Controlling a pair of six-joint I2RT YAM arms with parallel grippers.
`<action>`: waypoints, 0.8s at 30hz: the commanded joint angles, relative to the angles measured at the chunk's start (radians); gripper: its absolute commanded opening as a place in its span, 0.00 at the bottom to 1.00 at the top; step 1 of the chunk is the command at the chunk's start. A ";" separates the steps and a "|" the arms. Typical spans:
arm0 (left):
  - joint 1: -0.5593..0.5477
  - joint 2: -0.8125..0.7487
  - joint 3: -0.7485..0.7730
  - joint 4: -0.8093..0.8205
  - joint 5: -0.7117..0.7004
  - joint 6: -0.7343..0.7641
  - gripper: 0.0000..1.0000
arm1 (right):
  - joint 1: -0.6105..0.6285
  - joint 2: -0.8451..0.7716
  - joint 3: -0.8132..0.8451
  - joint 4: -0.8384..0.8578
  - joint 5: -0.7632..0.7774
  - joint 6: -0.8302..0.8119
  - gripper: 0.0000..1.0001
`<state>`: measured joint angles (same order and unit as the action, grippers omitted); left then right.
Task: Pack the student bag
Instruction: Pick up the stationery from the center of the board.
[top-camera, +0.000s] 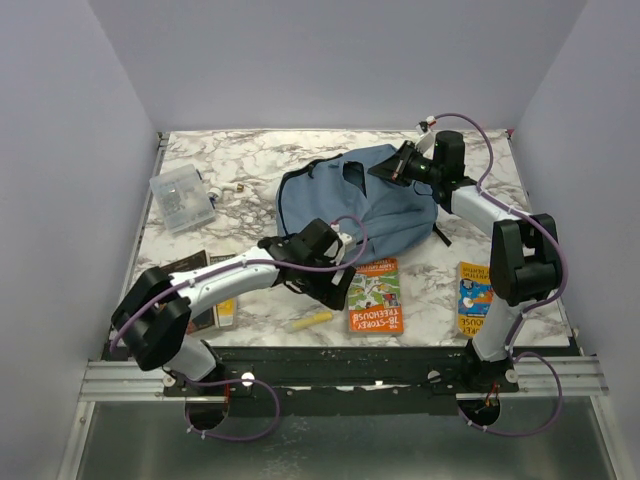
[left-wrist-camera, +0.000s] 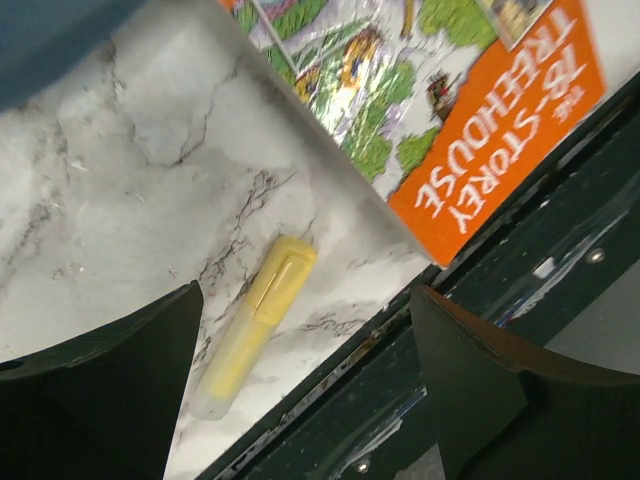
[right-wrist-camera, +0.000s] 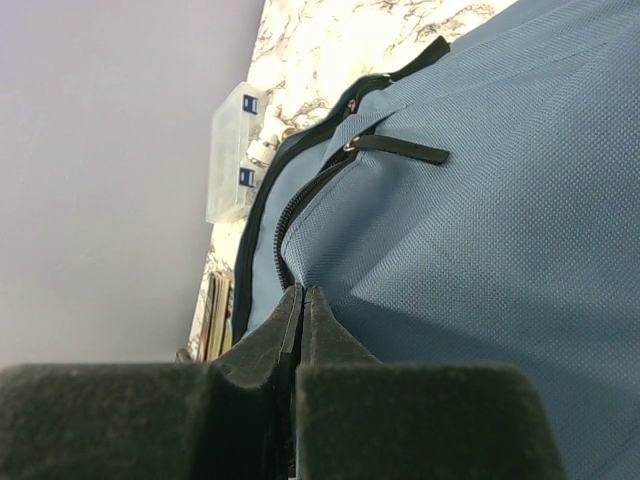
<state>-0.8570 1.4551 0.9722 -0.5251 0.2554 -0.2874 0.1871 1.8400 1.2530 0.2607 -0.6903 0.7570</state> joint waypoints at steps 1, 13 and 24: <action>-0.042 0.100 0.053 -0.129 -0.044 0.036 0.86 | 0.009 0.006 0.025 0.017 -0.016 -0.017 0.01; -0.117 0.243 0.076 -0.183 -0.166 -0.026 0.68 | 0.009 0.003 0.022 0.022 -0.021 -0.013 0.01; -0.141 0.300 0.101 -0.202 -0.231 -0.046 0.43 | 0.009 -0.007 0.016 0.022 -0.023 -0.012 0.01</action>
<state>-0.9833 1.7195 1.0554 -0.7151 0.0658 -0.3180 0.1879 1.8400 1.2530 0.2604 -0.6907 0.7509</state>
